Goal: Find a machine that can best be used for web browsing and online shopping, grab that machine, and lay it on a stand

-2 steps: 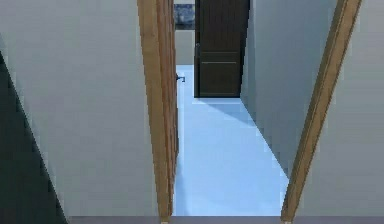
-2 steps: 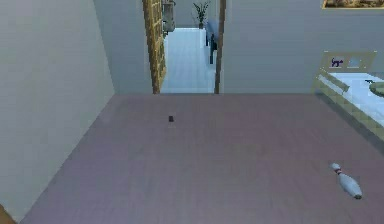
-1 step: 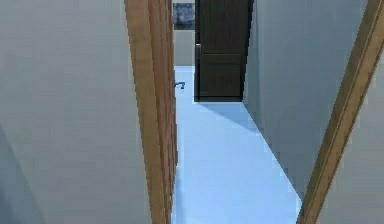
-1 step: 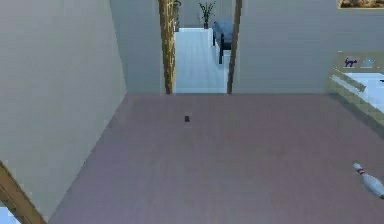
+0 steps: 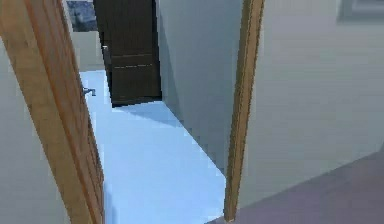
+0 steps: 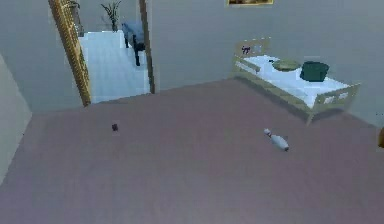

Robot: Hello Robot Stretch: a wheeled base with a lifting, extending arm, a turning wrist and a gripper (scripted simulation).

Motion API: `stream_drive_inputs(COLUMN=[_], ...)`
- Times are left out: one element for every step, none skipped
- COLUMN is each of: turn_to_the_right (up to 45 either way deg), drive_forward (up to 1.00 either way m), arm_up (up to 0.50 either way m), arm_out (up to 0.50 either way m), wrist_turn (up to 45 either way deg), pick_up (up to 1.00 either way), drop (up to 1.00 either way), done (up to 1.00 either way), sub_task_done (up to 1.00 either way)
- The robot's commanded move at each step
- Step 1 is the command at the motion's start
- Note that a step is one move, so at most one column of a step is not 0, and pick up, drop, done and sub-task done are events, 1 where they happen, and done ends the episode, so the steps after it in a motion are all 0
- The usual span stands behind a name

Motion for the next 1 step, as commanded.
stream_drive_inputs(turn_to_the_right=[0.0], drive_forward=[0.65], arm_up=[0.00], arm_out=[0.00], wrist_turn=[0.0], pick_up=[0.00], drop=[0.00], done=[0.00], sub_task_done=[0.00])
